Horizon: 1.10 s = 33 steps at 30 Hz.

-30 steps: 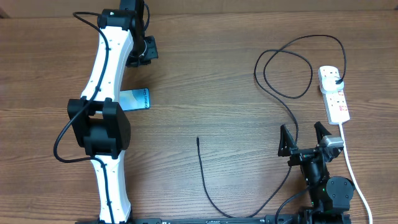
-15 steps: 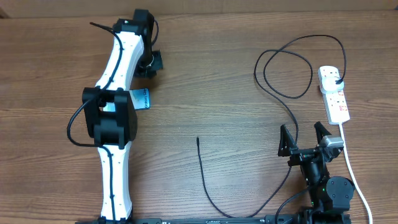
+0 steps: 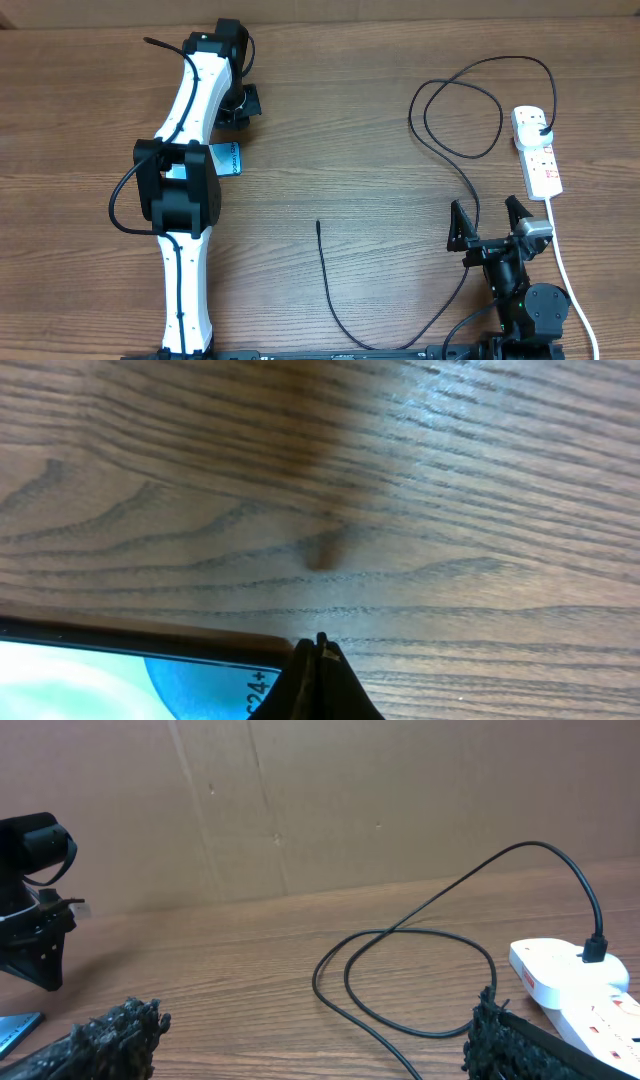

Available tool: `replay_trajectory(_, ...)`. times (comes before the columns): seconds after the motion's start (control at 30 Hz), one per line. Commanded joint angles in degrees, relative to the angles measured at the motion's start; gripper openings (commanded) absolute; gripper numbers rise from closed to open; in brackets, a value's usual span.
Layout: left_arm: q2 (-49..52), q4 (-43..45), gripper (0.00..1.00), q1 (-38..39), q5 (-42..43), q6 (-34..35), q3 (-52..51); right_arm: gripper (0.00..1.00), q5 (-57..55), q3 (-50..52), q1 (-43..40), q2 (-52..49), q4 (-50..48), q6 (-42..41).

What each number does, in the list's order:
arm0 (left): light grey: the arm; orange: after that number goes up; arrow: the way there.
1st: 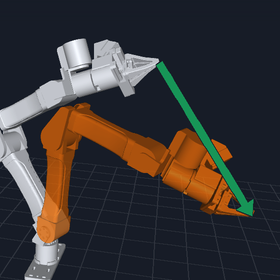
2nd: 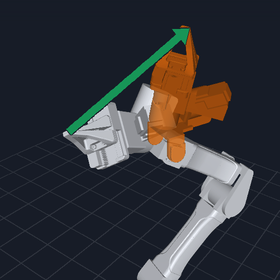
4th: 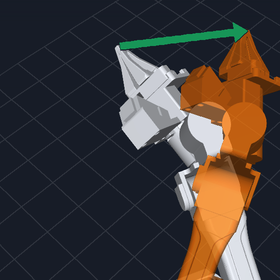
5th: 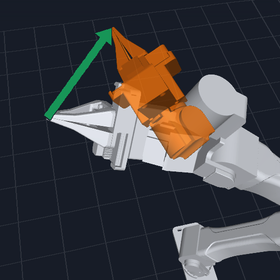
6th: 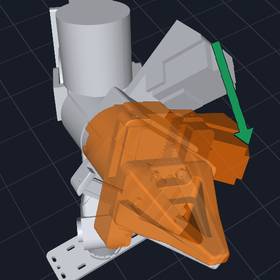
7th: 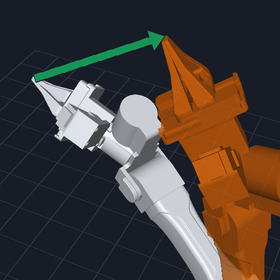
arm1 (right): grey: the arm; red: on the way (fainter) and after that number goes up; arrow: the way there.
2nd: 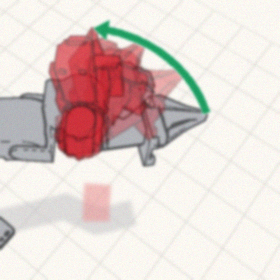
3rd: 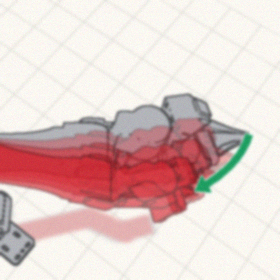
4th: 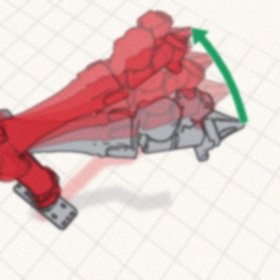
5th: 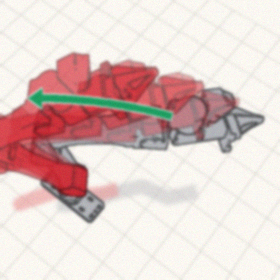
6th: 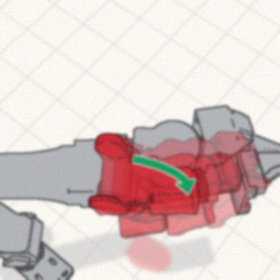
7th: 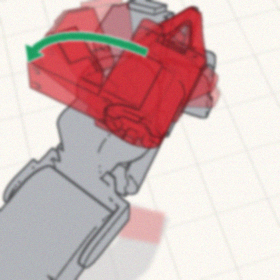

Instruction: Plug charger to phone and switch on socket

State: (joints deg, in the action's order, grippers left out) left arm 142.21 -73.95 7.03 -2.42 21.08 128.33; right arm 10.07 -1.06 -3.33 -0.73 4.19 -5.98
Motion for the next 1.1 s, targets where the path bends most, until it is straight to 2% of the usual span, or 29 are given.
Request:
replay_trajectory(0.0, 0.31, -0.72, 0.04, -0.79, -1.07, 1.73, 1.14, 1.0, -0.59, 0.61, 0.28, 0.57, -0.2, -0.02)
replay_trajectory(0.33, 0.63, -3.65, 0.04, -1.49, -1.01, 2.27, 1.11, 1.0, -0.59, 0.61, 0.28, 0.57, -0.2, -0.02)
replay_trajectory(1.07, 1.01, -0.79, 0.04, -1.49, -1.62, 2.78, -2.38, 1.0, -0.59, 0.61, 0.28, 0.57, -0.2, -0.02)
